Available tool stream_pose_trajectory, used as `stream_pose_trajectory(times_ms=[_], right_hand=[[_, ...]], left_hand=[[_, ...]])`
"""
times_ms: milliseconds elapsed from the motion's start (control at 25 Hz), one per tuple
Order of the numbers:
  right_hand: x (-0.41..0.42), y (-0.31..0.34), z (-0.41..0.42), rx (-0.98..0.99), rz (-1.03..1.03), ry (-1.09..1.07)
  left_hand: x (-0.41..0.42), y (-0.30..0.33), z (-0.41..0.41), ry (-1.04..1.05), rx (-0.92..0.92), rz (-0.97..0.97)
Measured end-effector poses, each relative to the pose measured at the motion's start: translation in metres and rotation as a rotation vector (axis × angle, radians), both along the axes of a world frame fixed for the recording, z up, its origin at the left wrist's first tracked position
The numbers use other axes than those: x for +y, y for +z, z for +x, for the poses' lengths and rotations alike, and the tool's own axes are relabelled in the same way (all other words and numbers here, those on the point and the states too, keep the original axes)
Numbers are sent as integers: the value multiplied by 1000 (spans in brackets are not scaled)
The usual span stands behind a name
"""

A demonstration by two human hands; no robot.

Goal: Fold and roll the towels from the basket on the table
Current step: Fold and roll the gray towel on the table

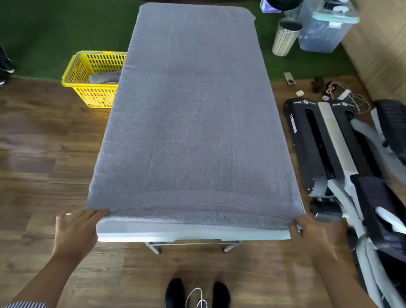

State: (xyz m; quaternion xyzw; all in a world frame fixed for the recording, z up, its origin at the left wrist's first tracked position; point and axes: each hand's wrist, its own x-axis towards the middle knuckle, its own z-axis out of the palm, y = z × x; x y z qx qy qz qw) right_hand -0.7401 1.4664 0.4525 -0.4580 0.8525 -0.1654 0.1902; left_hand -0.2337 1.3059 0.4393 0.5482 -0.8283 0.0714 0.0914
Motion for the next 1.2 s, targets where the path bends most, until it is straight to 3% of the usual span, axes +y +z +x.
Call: stream_pose_trajectory(times_ms=[240, 400, 800, 1000, 1200], right_hand=[[-18, 3, -3, 58, -21, 96], [-20, -11, -5, 107, 37, 128], [-21, -6, -5, 118, 28, 125], [-18, 2, -3, 99, 79, 142], [-22, -2, 3, 103, 24, 125]], left_hand=[[-7, 2, -17, 114, 127, -47], [-5, -6, -15, 61, 165, -77], [-8, -2, -19, 72, -50, 20], [-7, -1, 0, -20, -119, 67], [-8, 1, -17, 102, 102, -28]])
